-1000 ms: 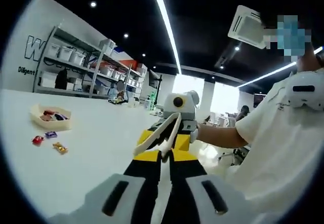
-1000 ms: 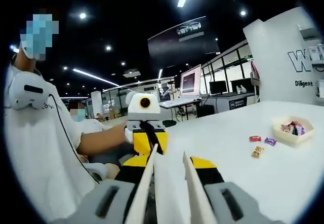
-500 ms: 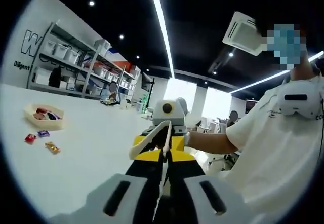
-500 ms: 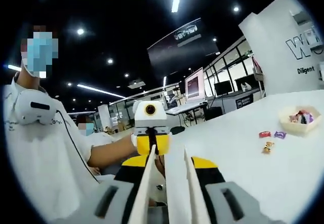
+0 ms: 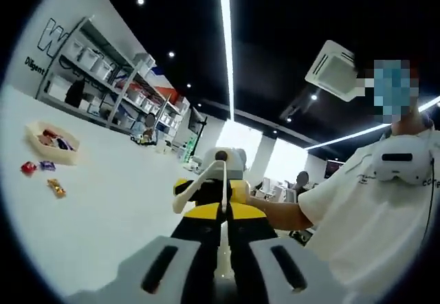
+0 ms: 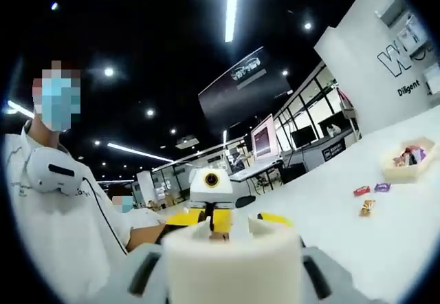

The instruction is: Place the target food into the container with the food tongs after gripping and lifting it, then release it inside without dropping or visibly crushing the food.

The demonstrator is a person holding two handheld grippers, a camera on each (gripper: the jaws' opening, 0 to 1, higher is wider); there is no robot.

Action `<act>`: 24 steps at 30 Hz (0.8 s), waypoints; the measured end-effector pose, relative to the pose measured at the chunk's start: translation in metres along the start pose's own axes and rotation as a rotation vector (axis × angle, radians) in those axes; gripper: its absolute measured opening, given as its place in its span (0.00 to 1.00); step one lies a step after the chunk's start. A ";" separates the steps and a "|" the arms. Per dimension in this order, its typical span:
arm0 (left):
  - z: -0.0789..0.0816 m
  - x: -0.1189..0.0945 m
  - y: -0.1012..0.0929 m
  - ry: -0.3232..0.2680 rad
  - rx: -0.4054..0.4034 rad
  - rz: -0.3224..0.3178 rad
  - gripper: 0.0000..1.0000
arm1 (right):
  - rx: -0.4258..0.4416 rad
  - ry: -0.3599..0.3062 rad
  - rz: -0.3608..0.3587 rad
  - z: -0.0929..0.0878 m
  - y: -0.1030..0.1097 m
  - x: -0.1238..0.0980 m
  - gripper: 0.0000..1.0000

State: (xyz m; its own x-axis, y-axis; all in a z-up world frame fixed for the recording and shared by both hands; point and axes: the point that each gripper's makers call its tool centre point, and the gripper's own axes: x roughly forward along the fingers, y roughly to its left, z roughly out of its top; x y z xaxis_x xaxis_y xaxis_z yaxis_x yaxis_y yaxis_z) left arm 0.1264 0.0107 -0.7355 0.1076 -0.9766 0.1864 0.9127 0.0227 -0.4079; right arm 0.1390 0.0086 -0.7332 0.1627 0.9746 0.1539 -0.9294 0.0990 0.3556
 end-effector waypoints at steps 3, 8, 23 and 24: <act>0.002 0.001 -0.002 -0.016 -0.018 -0.016 0.02 | -0.006 -0.006 0.006 0.003 0.003 0.002 0.24; 0.003 0.000 -0.001 -0.057 -0.075 -0.032 0.02 | -0.027 -0.004 0.011 0.006 0.006 0.007 0.23; 0.006 0.001 -0.003 -0.103 -0.086 -0.044 0.02 | -0.008 0.040 0.001 0.000 0.011 0.017 0.22; 0.005 0.001 -0.004 -0.101 -0.084 -0.047 0.02 | 0.012 0.038 0.006 0.001 0.011 0.016 0.22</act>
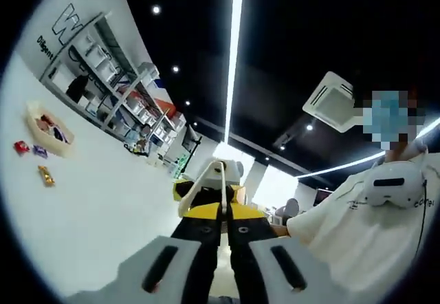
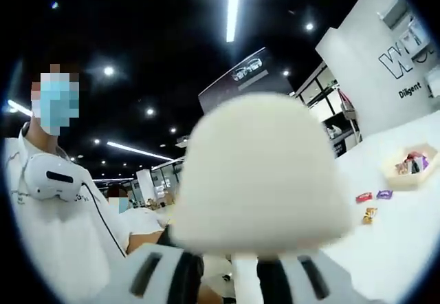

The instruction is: Place the target food into the container with the food tongs after gripping and lifting it, then release it inside without dropping or visibly crushing the food.

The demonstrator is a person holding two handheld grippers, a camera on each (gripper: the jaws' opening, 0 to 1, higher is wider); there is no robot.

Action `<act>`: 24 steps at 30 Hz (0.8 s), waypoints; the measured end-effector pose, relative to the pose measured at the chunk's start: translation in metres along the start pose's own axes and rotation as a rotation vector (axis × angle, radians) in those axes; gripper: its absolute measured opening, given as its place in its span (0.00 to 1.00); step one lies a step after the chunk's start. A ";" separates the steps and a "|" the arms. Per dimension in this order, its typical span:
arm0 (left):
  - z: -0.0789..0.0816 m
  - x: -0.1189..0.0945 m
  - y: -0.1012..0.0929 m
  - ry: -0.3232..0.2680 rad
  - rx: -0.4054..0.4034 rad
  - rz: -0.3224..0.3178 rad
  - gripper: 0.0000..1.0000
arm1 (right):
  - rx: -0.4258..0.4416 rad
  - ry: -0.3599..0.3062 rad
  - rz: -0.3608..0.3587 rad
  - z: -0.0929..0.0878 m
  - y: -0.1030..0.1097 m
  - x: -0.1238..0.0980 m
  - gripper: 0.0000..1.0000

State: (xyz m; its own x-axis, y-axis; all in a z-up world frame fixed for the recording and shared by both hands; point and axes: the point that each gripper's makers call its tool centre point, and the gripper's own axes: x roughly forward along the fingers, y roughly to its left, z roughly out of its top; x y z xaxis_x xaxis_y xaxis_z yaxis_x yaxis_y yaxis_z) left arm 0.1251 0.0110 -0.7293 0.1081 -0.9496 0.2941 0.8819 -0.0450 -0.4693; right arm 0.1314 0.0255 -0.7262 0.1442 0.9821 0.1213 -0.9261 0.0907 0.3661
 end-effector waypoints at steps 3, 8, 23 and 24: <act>0.002 0.001 -0.001 -0.014 -0.001 0.002 0.02 | -0.031 -0.016 0.001 0.003 0.000 0.000 0.22; -0.001 -0.002 0.004 -0.018 -0.008 0.021 0.03 | 0.051 0.035 -0.002 -0.001 0.001 0.002 0.14; 0.024 -0.035 0.034 0.015 0.253 0.291 0.34 | -0.037 0.032 -0.099 0.013 -0.023 -0.018 0.15; 0.024 -0.037 0.037 0.023 0.265 0.317 0.39 | -0.026 0.031 -0.100 0.013 -0.026 -0.019 0.15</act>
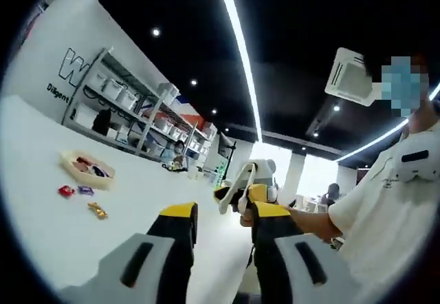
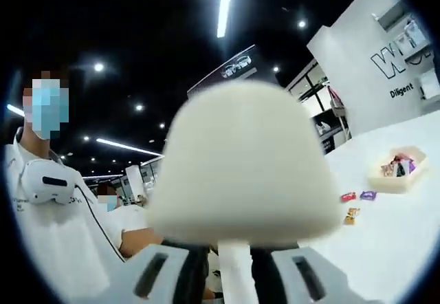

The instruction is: Place the target food into the container with the food tongs after gripping and lifting it, then release it inside without dropping or visibly crushing the food.

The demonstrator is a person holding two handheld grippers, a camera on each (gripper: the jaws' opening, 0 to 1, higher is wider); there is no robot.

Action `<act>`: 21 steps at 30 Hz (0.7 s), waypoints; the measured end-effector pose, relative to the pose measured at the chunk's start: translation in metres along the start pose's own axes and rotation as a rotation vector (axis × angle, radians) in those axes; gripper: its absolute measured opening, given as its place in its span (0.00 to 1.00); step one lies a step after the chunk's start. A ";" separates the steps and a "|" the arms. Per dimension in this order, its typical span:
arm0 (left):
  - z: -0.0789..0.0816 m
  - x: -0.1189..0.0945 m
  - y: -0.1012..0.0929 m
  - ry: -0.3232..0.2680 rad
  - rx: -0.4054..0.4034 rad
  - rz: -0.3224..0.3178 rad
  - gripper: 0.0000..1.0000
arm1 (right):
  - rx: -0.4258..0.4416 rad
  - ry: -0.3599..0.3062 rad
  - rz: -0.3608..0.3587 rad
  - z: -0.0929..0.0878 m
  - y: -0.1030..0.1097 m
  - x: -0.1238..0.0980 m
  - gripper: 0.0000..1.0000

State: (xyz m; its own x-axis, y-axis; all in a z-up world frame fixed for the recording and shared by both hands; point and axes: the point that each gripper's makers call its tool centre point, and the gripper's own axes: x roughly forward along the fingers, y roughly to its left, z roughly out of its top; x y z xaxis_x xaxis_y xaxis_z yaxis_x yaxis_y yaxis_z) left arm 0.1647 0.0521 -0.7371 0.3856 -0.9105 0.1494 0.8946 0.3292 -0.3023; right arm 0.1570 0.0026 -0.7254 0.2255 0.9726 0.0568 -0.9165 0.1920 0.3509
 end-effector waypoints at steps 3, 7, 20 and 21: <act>0.002 -0.003 0.002 -0.005 0.047 0.046 0.45 | -0.021 0.027 -0.046 -0.005 -0.013 -0.001 0.15; 0.000 -0.010 0.018 0.036 0.106 0.171 0.57 | -0.030 0.045 -0.092 -0.008 -0.028 0.000 0.15; -0.010 -0.032 0.059 0.090 0.126 0.424 0.84 | -0.054 0.088 -0.212 -0.008 -0.071 0.000 0.16; -0.011 -0.033 0.060 0.093 0.120 0.433 0.84 | -0.049 0.093 -0.219 -0.008 -0.074 0.001 0.16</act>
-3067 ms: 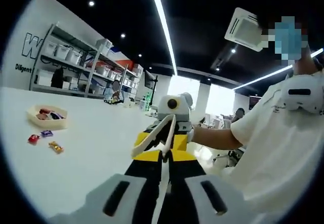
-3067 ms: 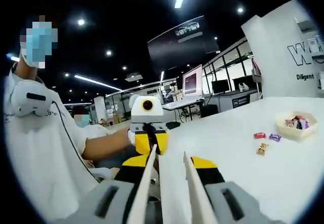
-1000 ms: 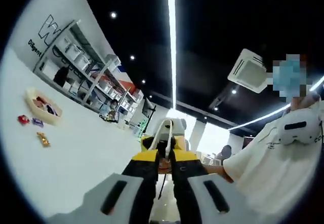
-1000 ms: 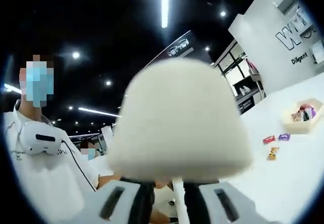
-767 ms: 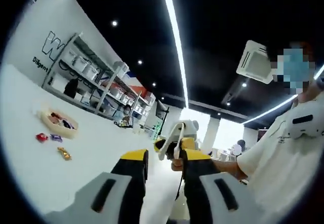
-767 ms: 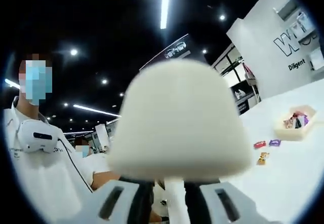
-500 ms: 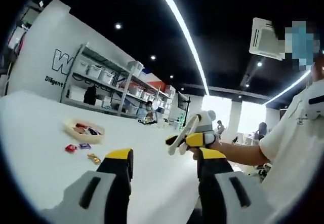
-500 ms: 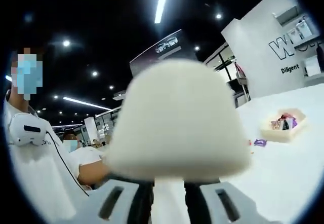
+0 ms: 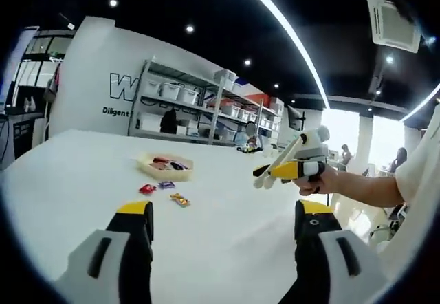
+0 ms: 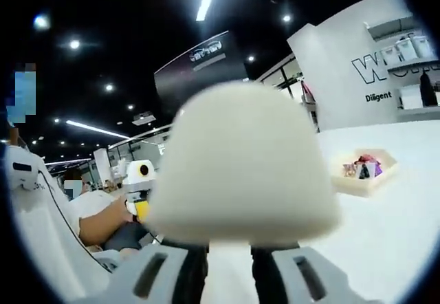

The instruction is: Place the target food into the container with the food tongs after gripping and lifting it, then release it inside without dropping or visibly crushing the food.

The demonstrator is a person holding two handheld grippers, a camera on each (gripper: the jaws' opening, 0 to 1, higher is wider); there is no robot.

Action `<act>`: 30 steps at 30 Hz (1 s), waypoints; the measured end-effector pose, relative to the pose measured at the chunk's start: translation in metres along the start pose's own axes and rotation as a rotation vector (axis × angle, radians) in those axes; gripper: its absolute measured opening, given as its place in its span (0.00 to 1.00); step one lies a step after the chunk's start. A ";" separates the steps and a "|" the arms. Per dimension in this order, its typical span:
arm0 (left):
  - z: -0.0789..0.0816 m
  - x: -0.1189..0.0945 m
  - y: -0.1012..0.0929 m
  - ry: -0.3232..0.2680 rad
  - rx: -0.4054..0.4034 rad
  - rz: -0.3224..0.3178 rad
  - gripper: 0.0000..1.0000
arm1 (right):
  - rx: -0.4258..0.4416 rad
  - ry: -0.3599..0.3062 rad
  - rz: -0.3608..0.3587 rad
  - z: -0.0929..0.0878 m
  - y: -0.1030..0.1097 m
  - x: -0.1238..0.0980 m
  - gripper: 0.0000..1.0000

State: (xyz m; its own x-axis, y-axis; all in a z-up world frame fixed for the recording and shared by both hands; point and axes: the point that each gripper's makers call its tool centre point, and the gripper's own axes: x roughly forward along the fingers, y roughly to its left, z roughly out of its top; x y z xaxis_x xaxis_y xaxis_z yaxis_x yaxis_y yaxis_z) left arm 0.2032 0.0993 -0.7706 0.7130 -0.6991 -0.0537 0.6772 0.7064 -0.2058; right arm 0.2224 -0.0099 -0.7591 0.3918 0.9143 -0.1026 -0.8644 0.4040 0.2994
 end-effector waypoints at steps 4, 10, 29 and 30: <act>-0.009 -0.001 0.003 0.038 0.033 0.036 0.84 | -0.025 0.022 -0.053 0.000 -0.017 0.007 0.17; -0.020 0.000 0.003 0.080 0.080 0.070 0.82 | -0.029 0.063 -0.138 -0.001 -0.044 0.020 0.18; -0.031 -0.010 0.004 0.081 0.081 0.091 0.80 | -0.016 0.138 -0.407 -0.009 -0.115 0.081 0.18; -0.031 -0.011 0.005 0.076 0.079 0.092 0.80 | -0.011 0.143 -0.412 -0.011 -0.117 0.083 0.18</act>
State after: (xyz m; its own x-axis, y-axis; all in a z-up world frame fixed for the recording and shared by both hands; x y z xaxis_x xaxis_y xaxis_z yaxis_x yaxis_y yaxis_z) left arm 0.1931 0.1070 -0.8010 0.7589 -0.6353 -0.1433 0.6240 0.7723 -0.1191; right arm 0.3527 0.0195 -0.8126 0.6581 0.6708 -0.3420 -0.6484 0.7358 0.1955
